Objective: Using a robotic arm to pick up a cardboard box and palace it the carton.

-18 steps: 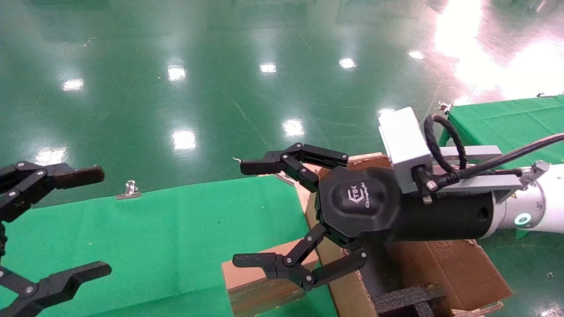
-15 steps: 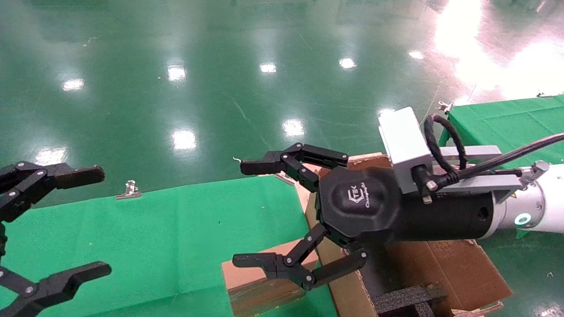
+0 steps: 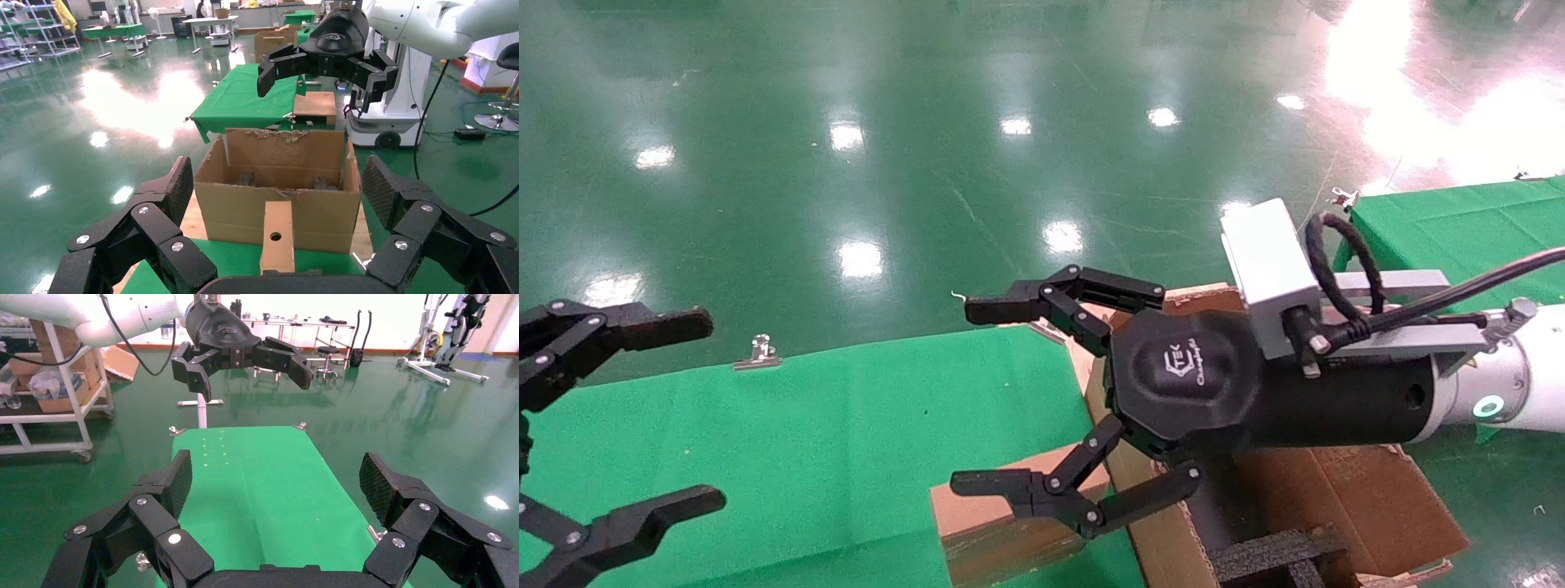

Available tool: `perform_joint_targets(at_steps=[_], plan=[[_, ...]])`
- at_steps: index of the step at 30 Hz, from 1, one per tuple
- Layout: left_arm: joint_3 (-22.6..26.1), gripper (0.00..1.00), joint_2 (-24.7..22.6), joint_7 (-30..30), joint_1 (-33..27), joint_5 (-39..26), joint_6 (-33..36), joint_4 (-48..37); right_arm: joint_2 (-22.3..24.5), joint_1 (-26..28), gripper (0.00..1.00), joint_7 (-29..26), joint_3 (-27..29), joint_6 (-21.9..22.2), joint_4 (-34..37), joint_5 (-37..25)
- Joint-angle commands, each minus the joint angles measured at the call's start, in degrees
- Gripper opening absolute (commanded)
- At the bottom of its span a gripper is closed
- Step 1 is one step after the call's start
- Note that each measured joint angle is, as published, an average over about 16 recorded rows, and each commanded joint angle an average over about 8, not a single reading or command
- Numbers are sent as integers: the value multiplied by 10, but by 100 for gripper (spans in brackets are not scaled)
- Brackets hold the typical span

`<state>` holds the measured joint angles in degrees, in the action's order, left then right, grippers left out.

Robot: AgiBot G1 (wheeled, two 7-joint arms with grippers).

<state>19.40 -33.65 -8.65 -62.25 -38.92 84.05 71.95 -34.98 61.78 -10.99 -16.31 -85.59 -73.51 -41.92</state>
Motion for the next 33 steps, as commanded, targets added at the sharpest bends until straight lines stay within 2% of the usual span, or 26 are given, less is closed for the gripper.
perform_joint_targets(at_steps=[1, 2, 3, 8, 12, 20, 27, 33], plan=[[0, 18, 0, 0, 0, 0, 0, 0, 0, 0, 100, 0, 0, 0, 0, 0], [0, 6, 0, 0, 0, 0, 0, 0, 0, 0, 100, 0, 0, 0, 0, 0], [0, 0, 0, 0, 0, 0, 0, 0, 0, 0, 100, 0, 0, 0, 0, 0], [0, 0, 0, 0, 0, 0, 0, 0, 1, 1, 100, -1, -2, -2, 0, -5], [0, 0, 0, 0, 0, 0, 0, 0, 1, 17, 100, -5, -19, -9, 0, -38], [0, 0, 0, 0, 0, 0, 0, 0, -22, 107, 100, -33, -97, -37, 7, -191], [0, 0, 0, 0, 0, 0, 0, 0, -77, 198, 100, -50, -198, -50, 26, -324], [0, 0, 0, 0, 0, 0, 0, 0, -128, 259, 100, -46, -282, -51, 57, -401]])
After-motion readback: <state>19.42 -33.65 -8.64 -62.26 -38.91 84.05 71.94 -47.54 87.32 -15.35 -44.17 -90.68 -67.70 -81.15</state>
